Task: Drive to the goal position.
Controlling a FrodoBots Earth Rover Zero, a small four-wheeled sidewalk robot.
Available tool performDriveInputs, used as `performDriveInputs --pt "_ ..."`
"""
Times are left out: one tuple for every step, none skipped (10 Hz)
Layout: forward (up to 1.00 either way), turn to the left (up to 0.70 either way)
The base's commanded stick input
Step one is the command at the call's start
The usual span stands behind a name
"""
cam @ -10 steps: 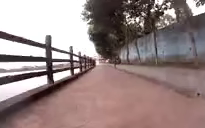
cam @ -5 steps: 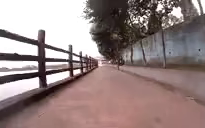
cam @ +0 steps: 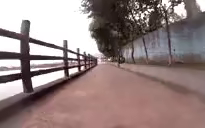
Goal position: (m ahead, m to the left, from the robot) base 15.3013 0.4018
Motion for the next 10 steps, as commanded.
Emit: performDriveInputs --pt "1.00 0.00" --pt "1.00 0.00" --pt "1.00 0.00" --pt "1.00 0.00" --pt "1.00 0.00" --pt "1.00 0.00" --pt "1.00 0.00" --pt "1.00 0.00" --pt "1.00 0.00" --pt "1.00 0.00"
